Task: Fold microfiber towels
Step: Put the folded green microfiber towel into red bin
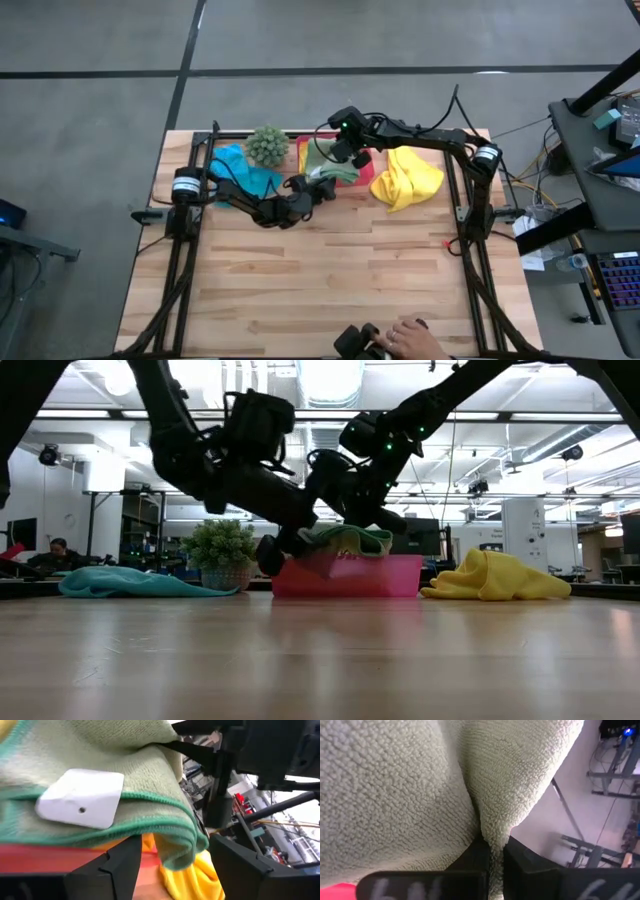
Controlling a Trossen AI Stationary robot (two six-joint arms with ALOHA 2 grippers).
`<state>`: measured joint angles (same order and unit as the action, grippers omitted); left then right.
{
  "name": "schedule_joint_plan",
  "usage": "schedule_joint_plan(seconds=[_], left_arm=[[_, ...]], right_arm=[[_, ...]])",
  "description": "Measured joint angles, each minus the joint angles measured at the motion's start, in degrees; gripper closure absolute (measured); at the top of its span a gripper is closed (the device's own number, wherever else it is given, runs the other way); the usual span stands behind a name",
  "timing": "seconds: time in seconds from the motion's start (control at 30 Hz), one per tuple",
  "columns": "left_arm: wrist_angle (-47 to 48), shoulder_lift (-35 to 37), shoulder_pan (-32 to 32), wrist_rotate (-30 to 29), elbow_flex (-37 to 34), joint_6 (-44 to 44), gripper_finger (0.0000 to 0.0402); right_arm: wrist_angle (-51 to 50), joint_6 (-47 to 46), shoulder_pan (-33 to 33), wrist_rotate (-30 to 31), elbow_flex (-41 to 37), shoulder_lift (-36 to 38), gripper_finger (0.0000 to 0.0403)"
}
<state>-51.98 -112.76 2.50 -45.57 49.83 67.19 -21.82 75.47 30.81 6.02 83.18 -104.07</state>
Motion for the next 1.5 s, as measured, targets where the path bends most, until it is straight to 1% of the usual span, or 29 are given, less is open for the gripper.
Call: schedule_joint_plan(seconds=[0.13,0.33,0.47,0.53,0.63,0.77,0.87,1.0,1.13,1.27,1.33,1.43,1.5], left_arm=[[0.08,3.80,-1.22,0.15,-4.26,-0.49,0.0184],[-0.04,11.70,-4.43,-0.50,-9.98,-6.22,0.0184],[-0.41,17.53,-6.42,-2.49,-12.41,-12.34,0.0184],[0.27,20.65,-7.00,-2.93,-13.87,-15.73,0.0184],[0.68,24.20,-8.06,-2.62,-14.25,-21.27,0.0184],[1.87,27.72,-8.98,-2.36,-14.75,-27.66,0.0185],[2.08,28.63,-9.32,-1.39,-14.96,-29.06,0.0185],[1.99,28.86,-9.43,-0.34,-15.71,-29.06,0.0185],[2.00,28.75,-9.59,0.45,-16.61,-28.78,0.0185],[2.04,28.86,-9.70,1.06,-16.92,-31.63,0.0185],[2.02,29.12,-9.70,1.86,-16.92,-34.28,0.0185],[2.01,29.52,-9.06,3.11,-16.94,-37.42,0.0185],[2.77,29.98,-8.19,4.01,-16.84,-38.57,0.0185]], right_arm=[[0.96,1.55,0.00,-0.01,0.00,0.00,0.0391],[1.62,5.90,-0.02,-0.01,-0.01,-0.07,0.0391],[3.23,7.66,-0.02,0.02,0.00,-0.07,0.0391],[3.12,7.66,-0.02,0.02,0.00,-0.07,0.0390],[2.81,7.62,-0.12,0.02,-0.02,-0.09,0.0387],[2.82,5.77,-0.15,0.02,-0.02,-0.09,0.0361],[2.83,3.80,-0.15,0.02,-0.02,-0.09,0.0332],[2.84,3.68,-0.15,0.07,-0.02,-0.09,0.0295],[2.78,3.26,-0.15,1.78,0.30,-0.09,0.0274],[2.74,2.27,-0.17,6.26,1.92,-0.04,0.0272],[2.31,-1.16,-0.17,7.89,3.07,0.12,0.0275],[0.55,-9.66,-0.15,6.64,4.74,1.29,0.0287],[-1.06,-14.73,-0.21,3.92,5.03,2.66,0.0299]])
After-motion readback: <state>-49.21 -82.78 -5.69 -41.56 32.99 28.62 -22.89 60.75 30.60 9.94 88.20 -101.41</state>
